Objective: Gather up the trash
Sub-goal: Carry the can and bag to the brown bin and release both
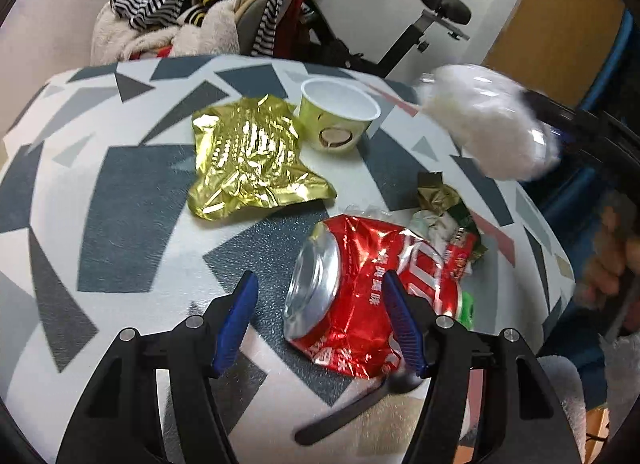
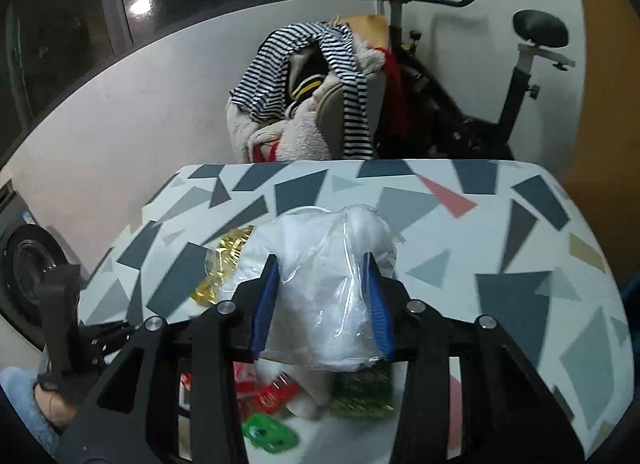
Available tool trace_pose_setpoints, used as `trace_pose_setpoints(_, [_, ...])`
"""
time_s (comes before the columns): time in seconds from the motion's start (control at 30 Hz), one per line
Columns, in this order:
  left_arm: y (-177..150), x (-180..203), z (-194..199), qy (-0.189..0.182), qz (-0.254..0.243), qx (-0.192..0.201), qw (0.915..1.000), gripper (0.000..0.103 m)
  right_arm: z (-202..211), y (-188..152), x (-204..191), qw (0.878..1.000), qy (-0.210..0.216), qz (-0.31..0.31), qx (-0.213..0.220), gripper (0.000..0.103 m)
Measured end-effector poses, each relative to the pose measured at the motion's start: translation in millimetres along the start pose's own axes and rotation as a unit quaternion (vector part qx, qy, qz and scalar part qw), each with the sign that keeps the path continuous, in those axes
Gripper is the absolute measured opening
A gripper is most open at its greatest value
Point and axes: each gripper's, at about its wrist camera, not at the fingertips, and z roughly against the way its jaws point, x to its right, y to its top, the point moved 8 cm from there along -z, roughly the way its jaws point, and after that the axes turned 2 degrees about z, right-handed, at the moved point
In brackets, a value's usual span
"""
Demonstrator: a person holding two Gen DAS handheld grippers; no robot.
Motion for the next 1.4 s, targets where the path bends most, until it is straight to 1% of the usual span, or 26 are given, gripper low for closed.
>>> trace_pose_setpoints(0.03, [0,-1,-4,0.002,0.001,-0.001,1.0,0.061,6,-3,3,1.0,-0.008,0.004,0.002,0.043])
trace_pose_setpoints(0.1, [0,-1,-10,-0.004,0.006,-0.007,1.0,0.048,17,-11,9,1.0,-0.017,0.01,0.006,0.043])
trace_pose_setpoints(0.13, [0,0,-11,-0.011,0.007,-0.009,0.9999,0.035,21,-15,11,1.0,-0.019,0.012,0.006,0.043])
trace_pose_setpoints(0.2, [2,1,-8,-0.012,0.004,-0.002,0.9999,0.029,27,-20,14,1.0,-0.025,0.016,0.005,0.043])
trace_pose_setpoints(0.23, [3,3,-5,-0.015,0.001,0.001,0.9999,0.023,32,-26,16,0.999,-0.029,0.018,0.006,0.043])
trace_pose_setpoints(0.4, [19,11,23,-0.017,-0.015,0.035,0.9991,0.021,48,-41,20,0.999,-0.035,0.019,0.005,0.043])
trace_pose_setpoints(0.5, [29,21,46,-0.013,-0.039,0.057,0.9975,0.02,54,-51,22,0.999,-0.038,0.014,0.001,0.043])
trace_pose_setpoints(0.67, [33,37,73,-0.001,-0.075,0.072,0.9946,0.02,65,-65,19,0.999,-0.036,0.011,0.0,0.043])
trace_pose_setpoints(0.83, [28,45,88,0.005,-0.087,0.07,0.9938,0.02,78,-79,11,0.999,-0.031,0.012,0.001,0.043])
trace_pose_setpoints(0.93, [24,48,98,0.001,-0.084,0.073,0.9938,0.02,87,-88,3,1.0,-0.026,0.017,0.0,0.043])
trace_pose_setpoints(1.07, [13,58,111,-0.003,-0.093,0.076,0.9927,0.02,100,-104,-10,1.0,-0.017,0.025,-0.006,0.043])
trace_pose_setpoints(1.23, [-6,73,130,-0.01,-0.104,0.085,0.9909,0.02,111,-135,-30,0.998,0.003,0.047,-0.029,0.043])
trace_pose_setpoints(1.4, [-26,78,141,-0.014,-0.106,0.09,0.9903,0.019,114,-182,-59,0.993,0.035,0.079,-0.076,0.043])
